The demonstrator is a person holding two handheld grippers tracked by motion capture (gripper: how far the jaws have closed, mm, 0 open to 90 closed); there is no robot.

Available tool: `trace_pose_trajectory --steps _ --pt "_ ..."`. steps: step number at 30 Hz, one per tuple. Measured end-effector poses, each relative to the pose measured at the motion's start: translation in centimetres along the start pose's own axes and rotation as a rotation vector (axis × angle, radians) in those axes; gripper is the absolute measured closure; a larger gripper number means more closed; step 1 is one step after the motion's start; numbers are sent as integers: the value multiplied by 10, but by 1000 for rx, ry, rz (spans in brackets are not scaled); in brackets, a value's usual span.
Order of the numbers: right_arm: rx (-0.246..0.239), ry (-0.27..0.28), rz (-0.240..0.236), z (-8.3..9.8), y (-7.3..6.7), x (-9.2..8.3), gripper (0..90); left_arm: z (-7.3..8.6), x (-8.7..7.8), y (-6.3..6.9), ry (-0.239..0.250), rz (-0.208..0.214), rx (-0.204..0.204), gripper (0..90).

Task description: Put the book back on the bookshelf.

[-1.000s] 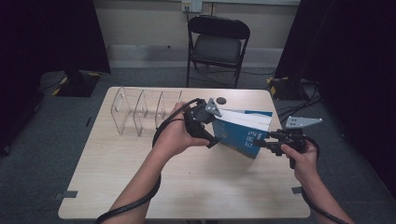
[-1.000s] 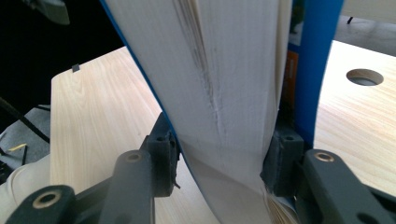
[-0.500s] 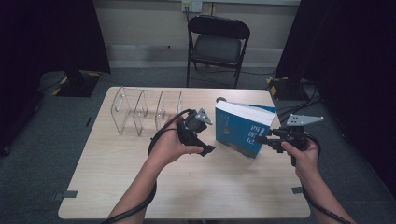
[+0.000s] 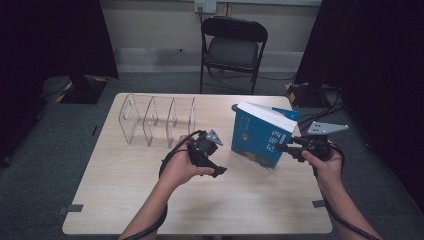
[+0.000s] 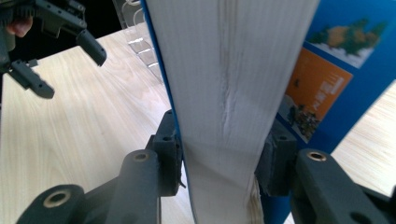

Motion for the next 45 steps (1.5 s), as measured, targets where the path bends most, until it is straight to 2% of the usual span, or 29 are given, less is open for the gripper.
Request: trace_pose_trajectory --steps 4,14,25,35,39,40,45 --pt "-6 -11 14 -2 4 -2 589 7 5 0 8 29 -11 228" --pt "-11 -23 26 -4 5 -2 590 17 14 -2 -3 27 -24 234" --pt "-17 -44 80 -6 2 -4 571 22 23 -1 -14 43 -11 234" --pt "-27 -68 103 -10 0 -7 553 28 26 -1 -18 51 -17 237" --pt "-28 -54 117 -14 1 -11 523 30 29 0 -26 54 -23 237" --pt "-29 -52 118 -15 1 -14 519 31 30 -1 -34 53 -14 237" --pt "-44 -64 121 -23 1 -19 508 31 32 0 -36 55 -17 237"
Point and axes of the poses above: each handheld gripper's, and its own axes: x roughly forward along the jaws, z roughly out of its underside, y roughly to its right, the point moved 1 cm from there along x, roughly forward along the jaws, and after that the axes turned 10 degrees about -y, right-handed, at the moved point
